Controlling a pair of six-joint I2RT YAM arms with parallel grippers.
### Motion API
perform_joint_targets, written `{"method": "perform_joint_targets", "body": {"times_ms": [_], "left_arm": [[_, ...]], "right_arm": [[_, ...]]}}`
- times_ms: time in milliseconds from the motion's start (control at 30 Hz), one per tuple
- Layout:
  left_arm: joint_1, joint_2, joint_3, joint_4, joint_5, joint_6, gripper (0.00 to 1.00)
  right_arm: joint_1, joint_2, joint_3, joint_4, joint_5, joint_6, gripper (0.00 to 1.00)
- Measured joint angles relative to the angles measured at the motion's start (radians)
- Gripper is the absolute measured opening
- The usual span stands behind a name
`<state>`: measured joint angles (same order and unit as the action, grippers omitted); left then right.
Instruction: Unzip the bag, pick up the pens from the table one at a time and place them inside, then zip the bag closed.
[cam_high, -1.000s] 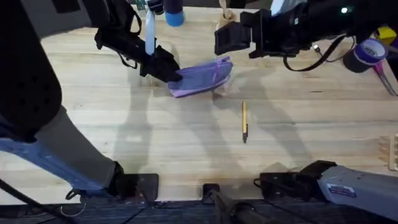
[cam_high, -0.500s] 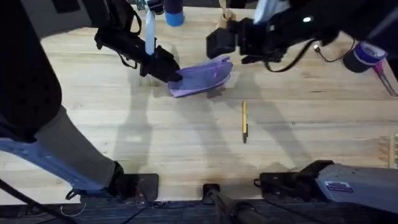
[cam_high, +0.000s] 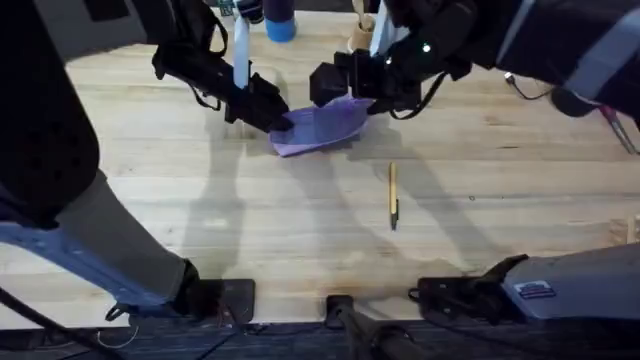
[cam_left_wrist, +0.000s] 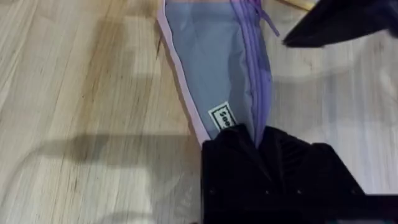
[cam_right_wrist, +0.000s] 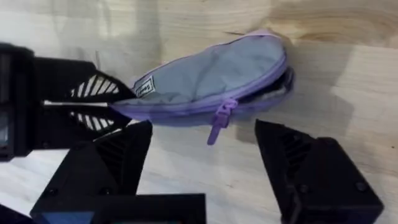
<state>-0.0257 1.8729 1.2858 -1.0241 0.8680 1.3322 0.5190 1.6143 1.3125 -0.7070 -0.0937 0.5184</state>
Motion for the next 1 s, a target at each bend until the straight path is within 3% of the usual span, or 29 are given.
{"method": "perform_joint_targets", "body": {"times_ms": [533,733,1000], "left_arm": [[0.0,0.0,0.0,0.0,0.0,0.0,0.042],[0.0,0.0,0.0,0.001,0.0,0.0,0.042],[0.0,0.0,0.0,0.001,-0.001,0.0,0.042]], "right_arm": [[0.0,0.071,0.0,0.048,0.004,0.074,0.994],[0.0,0.094,0.0,0.071,0.009,0.096,0.688],[0.0,0.094,-0.001,0.063,0.027,0.104,0.386]]}}
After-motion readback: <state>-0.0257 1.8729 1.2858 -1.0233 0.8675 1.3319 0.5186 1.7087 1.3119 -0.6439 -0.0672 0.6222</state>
